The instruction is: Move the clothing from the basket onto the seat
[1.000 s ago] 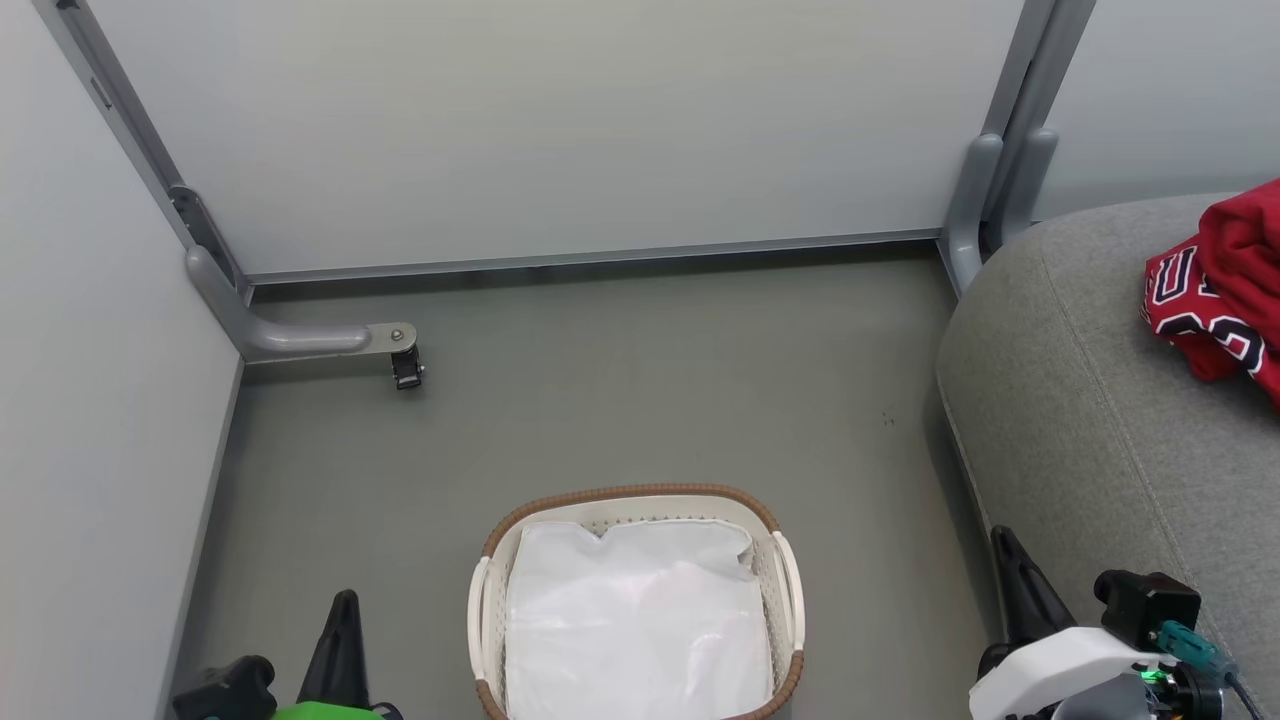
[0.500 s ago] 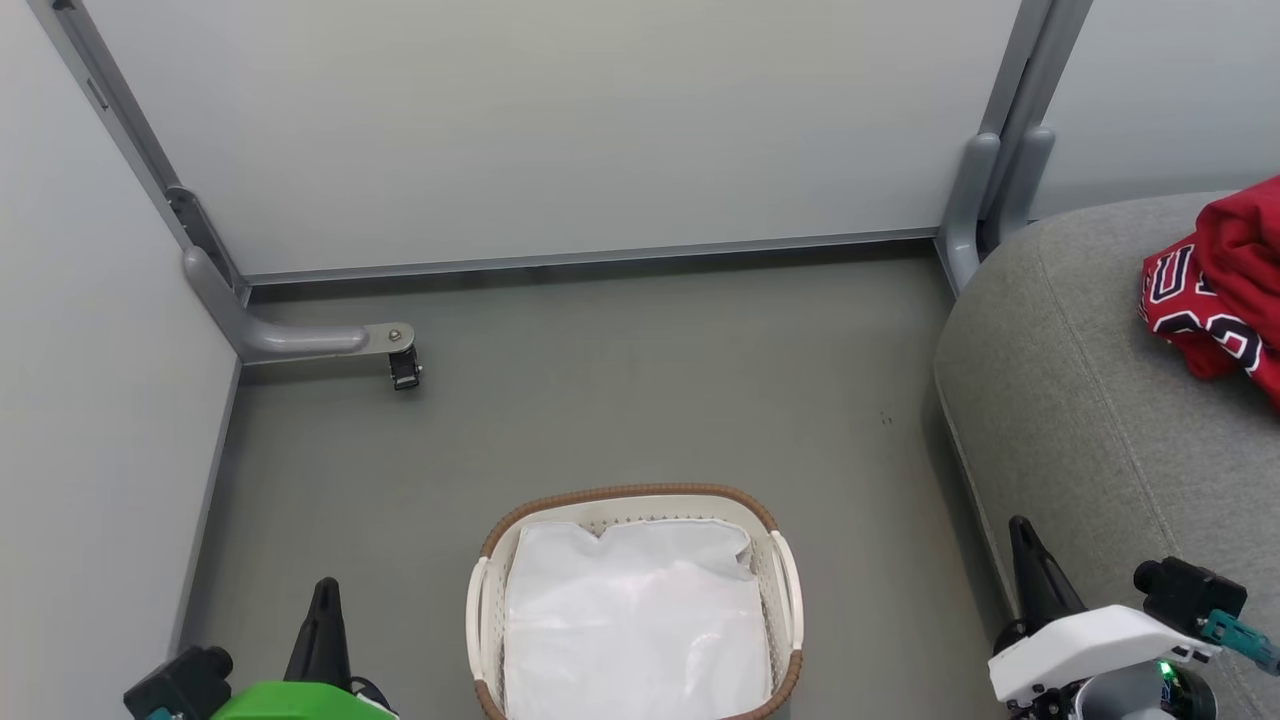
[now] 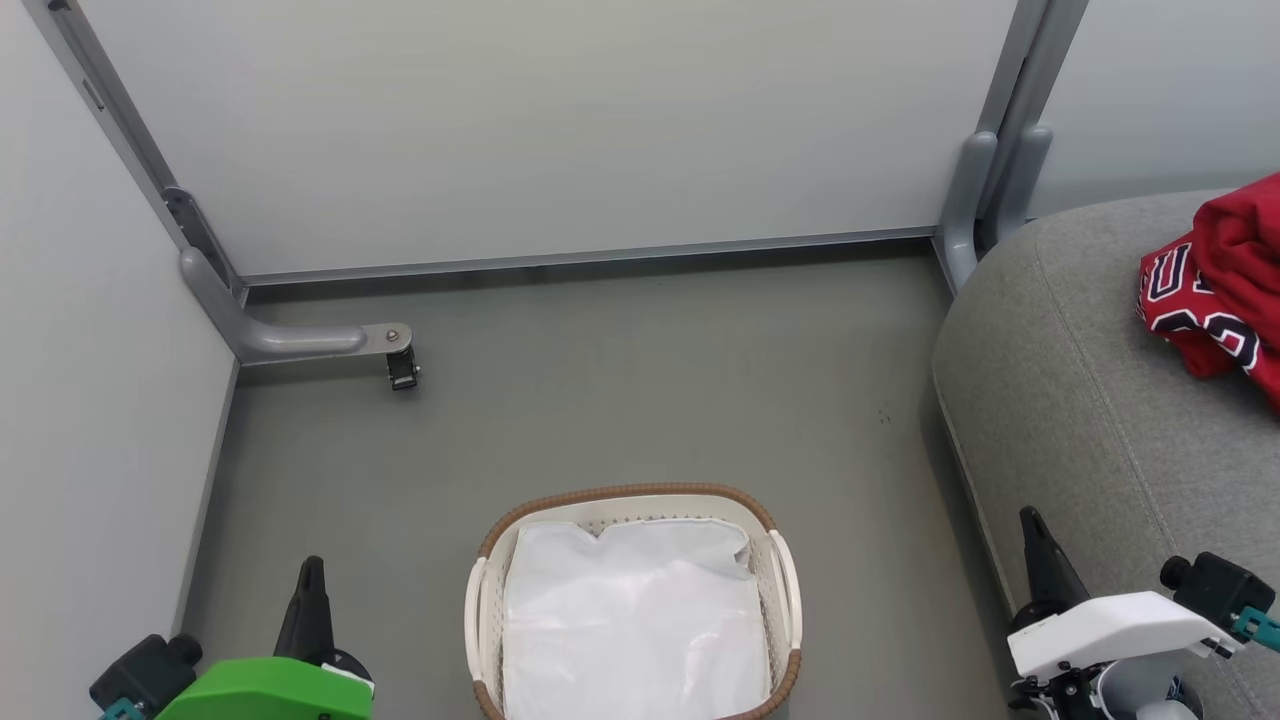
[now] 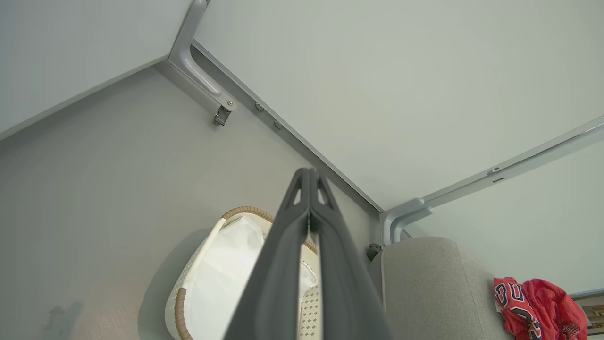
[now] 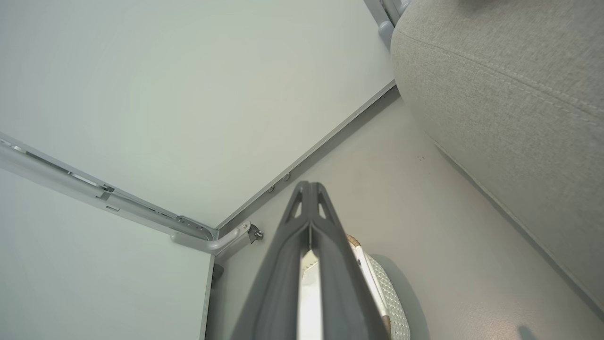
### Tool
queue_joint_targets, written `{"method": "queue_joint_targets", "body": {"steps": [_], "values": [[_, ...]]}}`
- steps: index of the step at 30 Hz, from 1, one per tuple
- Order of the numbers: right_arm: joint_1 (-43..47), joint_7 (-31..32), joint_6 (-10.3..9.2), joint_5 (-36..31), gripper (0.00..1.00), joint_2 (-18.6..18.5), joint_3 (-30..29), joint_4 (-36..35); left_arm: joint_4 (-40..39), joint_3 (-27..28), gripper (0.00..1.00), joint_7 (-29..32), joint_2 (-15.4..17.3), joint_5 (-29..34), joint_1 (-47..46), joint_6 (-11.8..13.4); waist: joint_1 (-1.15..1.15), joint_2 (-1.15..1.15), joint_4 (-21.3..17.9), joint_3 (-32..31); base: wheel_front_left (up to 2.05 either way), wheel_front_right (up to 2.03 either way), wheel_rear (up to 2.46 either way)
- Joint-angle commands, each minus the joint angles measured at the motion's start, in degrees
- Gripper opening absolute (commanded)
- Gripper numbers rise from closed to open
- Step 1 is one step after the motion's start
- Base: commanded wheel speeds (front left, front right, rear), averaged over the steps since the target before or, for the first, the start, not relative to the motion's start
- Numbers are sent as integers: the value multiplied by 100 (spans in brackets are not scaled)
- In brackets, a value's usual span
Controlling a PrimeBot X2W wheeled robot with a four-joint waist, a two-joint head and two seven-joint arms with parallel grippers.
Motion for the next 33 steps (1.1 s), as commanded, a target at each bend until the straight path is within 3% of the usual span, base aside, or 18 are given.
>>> {"method": "queue_joint_targets", "body": {"steps": [1, 33], "values": [[-154, 44, -1, 194, 0, -33, -42, -95, -72, 67, 0, 42, -13, -181, -167, -38, 0, 0, -2, 0, 0, 0, 0], [-280, 588, -3, 2246, 0, -49, -251, -201, -191, 424, 0, 596, -50, -1980, -433, -142, 0, 0, -43, 9, 0, 0, 0]]}}
